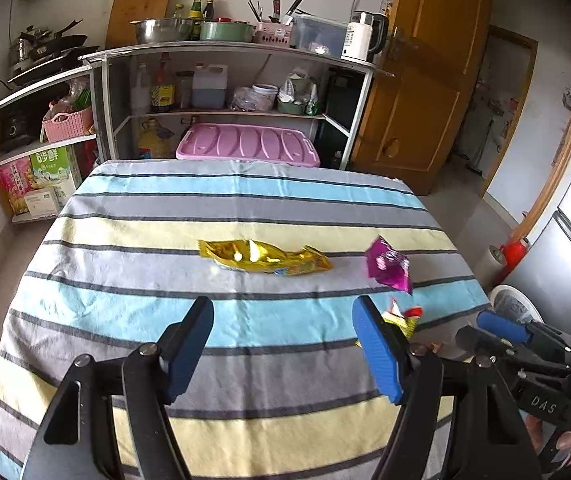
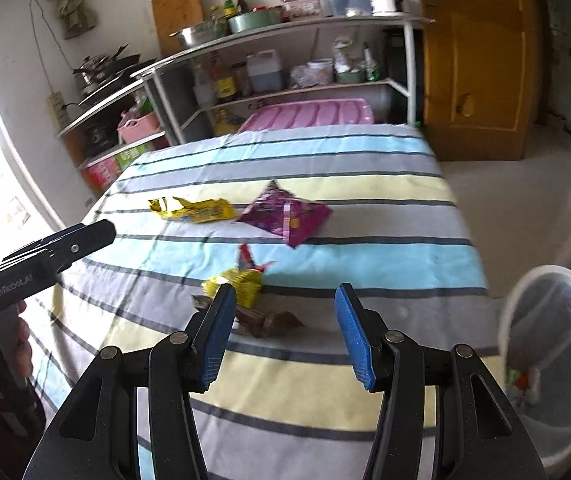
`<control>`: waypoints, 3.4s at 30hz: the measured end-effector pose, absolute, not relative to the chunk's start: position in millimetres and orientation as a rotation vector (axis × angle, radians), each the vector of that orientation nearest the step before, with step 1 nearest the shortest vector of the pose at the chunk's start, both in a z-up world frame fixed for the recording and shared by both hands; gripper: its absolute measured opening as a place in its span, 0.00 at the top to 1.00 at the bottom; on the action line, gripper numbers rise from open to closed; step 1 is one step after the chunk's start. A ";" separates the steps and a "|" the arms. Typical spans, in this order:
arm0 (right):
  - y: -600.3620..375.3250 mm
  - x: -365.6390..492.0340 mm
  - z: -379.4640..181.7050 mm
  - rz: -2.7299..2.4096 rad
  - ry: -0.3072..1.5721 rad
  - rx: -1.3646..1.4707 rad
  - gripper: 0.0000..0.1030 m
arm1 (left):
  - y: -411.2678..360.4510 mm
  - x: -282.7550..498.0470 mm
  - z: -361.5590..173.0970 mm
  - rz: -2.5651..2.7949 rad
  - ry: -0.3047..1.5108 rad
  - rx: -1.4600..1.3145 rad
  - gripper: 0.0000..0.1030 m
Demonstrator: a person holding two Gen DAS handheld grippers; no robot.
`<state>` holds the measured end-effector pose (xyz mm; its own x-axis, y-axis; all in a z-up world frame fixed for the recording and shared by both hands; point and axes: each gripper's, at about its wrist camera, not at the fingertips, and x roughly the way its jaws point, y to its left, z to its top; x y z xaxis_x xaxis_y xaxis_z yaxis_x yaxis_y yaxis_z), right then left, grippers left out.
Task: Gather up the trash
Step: 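Grasp the yellow-red snack wrapper with the right tool while the left tool grasps the gold snack bag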
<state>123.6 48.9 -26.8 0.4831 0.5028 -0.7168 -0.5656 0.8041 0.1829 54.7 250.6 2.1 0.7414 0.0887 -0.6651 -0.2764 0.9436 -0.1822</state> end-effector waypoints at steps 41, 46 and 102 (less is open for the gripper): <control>103.8 151.5 -63.9 0.686 0.940 -0.133 0.69 | 289.0 157.7 -55.8 0.251 0.859 -0.371 0.33; 101.6 148.8 -64.3 0.690 0.939 -0.127 0.69 | 290.2 153.7 -53.6 0.249 0.851 -0.376 0.45; 81.7 135.3 -44.3 0.696 0.856 -0.081 0.71 | 260.5 142.5 -27.1 0.136 0.822 -0.107 0.75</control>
